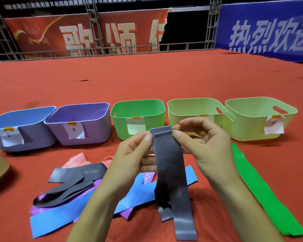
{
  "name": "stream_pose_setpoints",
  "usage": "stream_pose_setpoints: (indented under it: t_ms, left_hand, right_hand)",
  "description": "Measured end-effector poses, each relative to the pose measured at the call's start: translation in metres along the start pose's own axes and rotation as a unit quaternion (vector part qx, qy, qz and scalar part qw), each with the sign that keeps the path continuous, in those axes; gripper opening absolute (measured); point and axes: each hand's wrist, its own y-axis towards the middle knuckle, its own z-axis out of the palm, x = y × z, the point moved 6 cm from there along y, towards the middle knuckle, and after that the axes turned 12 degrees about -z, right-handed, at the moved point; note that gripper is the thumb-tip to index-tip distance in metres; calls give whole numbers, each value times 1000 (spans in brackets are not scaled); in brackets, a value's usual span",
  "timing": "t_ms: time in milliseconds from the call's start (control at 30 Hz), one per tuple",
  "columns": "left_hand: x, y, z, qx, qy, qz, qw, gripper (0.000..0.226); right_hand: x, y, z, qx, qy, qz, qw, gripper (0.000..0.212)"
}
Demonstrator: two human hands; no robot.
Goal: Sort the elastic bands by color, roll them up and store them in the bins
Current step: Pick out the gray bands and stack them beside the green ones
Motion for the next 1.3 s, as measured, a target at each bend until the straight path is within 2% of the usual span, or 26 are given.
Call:
stream_pose_setpoints:
  t_ms: [233, 733, 867, 1033, 1133, 1233, 1300]
  left_hand:
    - [-6, -6, 3, -12, 34, 37, 999, 34]
    - [2, -16, 0, 5, 30, 21, 999, 35]
    - [2, -17, 1, -25, 23, 35, 999, 32]
    - [-3, -17, -1, -98, 20, 109, 989, 17]
    - [-5, -16, -10, -127, 10, 128, 984, 17]
    - [-11, -17, -23, -161, -19, 139, 977, 17]
    - [-15, -17, -34, -187, -33, 143, 971, 18]
  right_hand:
    - [-4, -5, 6, -16, 24, 14, 999, 18]
    - [-10, -11, 8, -45, -37, -29, 998, 17]
    - [-9, -11, 9, -53, -47, -41, 997, 18]
    - [-6, -16, 15, -53, -85, -59, 993, 23]
    - [-7, -17, 16, -27, -158, -80, 984, 28]
    - [-24, -18, 23, 33, -162, -24, 986, 29]
    - [-38, -23, 31, 102, -178, 11, 979, 32]
